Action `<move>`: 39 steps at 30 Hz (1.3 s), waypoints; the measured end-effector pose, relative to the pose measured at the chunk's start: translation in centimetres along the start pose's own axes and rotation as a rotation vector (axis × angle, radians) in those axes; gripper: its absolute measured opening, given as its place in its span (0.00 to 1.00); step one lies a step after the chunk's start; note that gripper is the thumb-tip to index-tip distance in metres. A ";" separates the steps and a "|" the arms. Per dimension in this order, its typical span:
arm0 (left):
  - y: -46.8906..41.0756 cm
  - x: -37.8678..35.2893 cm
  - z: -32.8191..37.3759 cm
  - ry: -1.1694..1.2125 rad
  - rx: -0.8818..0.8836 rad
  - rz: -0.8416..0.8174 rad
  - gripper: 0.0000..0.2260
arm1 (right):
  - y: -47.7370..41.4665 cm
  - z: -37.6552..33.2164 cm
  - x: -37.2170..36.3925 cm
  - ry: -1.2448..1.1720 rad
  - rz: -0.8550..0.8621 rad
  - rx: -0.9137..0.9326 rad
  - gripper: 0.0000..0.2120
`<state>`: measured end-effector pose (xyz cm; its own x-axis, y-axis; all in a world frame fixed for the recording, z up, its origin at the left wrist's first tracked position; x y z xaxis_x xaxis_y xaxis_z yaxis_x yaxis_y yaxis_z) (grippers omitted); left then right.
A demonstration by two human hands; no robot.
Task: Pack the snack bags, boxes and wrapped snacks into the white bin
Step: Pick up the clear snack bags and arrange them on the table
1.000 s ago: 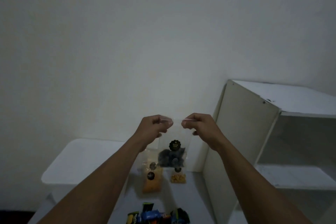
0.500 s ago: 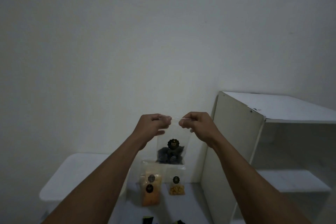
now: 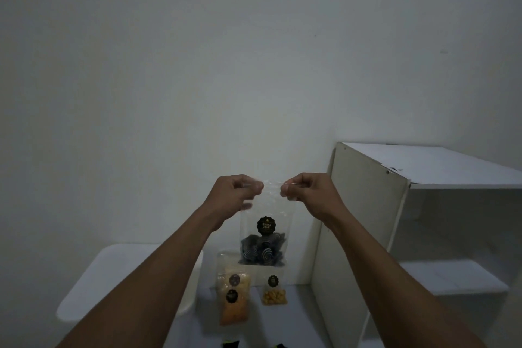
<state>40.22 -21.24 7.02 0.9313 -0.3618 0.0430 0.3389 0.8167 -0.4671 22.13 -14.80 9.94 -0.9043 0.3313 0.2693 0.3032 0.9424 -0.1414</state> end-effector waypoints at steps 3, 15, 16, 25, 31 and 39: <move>-0.4 0.8 0.5 -0.073 -0.079 0.086 0.05 | -0.2 0.5 -0.4 -0.022 -0.023 -0.041 0.05; -1.5 0.3 0.7 0.076 0.026 -0.003 0.06 | 0.1 -2.3 0.0 0.044 0.022 0.039 0.06; -1.7 0.5 1.2 0.056 -0.012 0.024 0.05 | 0.1 -2.2 -0.1 0.028 0.014 0.025 0.07; -2.2 0.7 2.9 -0.036 -0.096 0.006 0.07 | 0.5 -2.0 0.2 -0.088 0.019 -0.018 0.05; -2.1 1.0 3.0 -0.005 -0.090 0.047 0.08 | 0.6 -1.5 1.1 -0.069 0.025 -0.031 0.03; -1.5 0.9 2.9 -0.093 -0.051 0.077 0.09 | 1.1 -1.9 0.7 -0.001 0.062 0.034 0.05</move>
<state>40.96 -21.50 10.33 0.9634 -0.2540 0.0862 0.2612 0.8156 -0.5163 22.36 -13.47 11.80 -0.8842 0.3892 0.2582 0.3484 0.9178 -0.1904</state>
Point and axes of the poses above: each hand's wrist, its own y-axis away from the middle knuckle, its own x-axis out of the back of the hand, z = x × y, the point moved 10 cm from there along -y, towards the middle knuckle, and after that the axes turned 14 degrees about -x, right-handed, at the moved point
